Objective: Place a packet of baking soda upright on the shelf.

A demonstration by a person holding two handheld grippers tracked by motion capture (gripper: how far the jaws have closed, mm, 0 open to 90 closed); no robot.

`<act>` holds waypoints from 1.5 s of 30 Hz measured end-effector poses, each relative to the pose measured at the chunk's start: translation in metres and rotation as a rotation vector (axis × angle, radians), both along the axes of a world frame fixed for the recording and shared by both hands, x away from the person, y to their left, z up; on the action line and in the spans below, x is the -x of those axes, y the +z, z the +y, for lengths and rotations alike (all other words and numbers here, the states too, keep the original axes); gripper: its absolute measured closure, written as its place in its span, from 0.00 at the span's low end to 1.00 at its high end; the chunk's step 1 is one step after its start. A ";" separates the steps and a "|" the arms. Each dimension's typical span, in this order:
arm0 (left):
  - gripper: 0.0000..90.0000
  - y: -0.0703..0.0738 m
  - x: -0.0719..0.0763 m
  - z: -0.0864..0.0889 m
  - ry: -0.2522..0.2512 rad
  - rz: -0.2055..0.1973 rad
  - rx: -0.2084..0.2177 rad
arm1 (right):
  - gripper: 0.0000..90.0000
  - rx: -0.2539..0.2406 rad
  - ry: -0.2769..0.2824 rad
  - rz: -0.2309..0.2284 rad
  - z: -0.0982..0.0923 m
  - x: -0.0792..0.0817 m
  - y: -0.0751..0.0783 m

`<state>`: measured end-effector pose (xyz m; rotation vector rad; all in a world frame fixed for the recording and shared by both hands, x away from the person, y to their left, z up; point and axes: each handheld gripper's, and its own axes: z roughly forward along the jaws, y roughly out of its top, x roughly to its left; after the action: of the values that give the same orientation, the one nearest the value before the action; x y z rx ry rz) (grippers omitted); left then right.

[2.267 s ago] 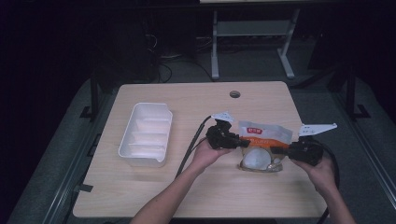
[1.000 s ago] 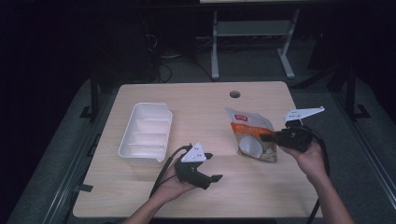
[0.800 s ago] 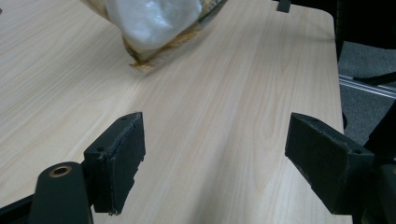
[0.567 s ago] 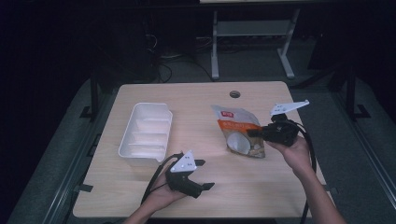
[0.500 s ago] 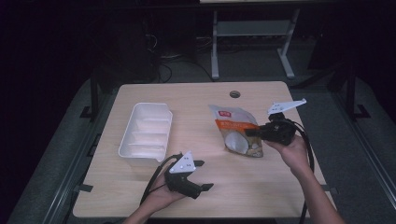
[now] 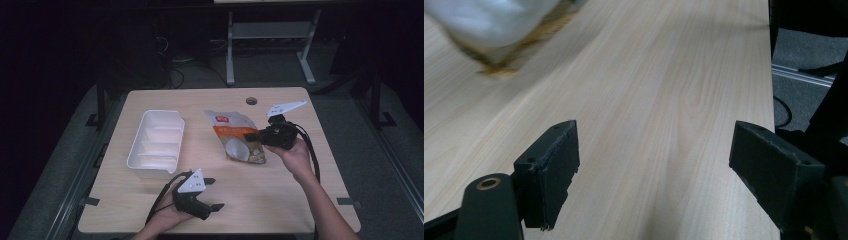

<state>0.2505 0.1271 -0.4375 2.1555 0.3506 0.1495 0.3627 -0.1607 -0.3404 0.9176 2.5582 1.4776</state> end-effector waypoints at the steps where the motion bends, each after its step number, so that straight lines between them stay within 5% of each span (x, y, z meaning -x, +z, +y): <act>1: 0.22 0.000 0.001 -0.001 -0.011 -0.007 -0.004 | 1.00 -0.007 0.012 -0.005 0.008 -0.001 0.003; 17: 0.22 -0.005 0.002 0.003 -0.027 -0.014 -0.010 | 1.00 -0.034 0.123 -0.018 0.086 -0.013 0.023; 45: 0.22 -0.008 0.004 0.003 -0.060 -0.021 -0.021 | 1.00 -0.066 0.280 -0.031 0.184 -0.024 0.039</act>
<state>0.2460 0.1300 -0.4452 2.1813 0.2730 0.1419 0.3868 0.0235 -0.3019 0.5523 2.7187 1.6369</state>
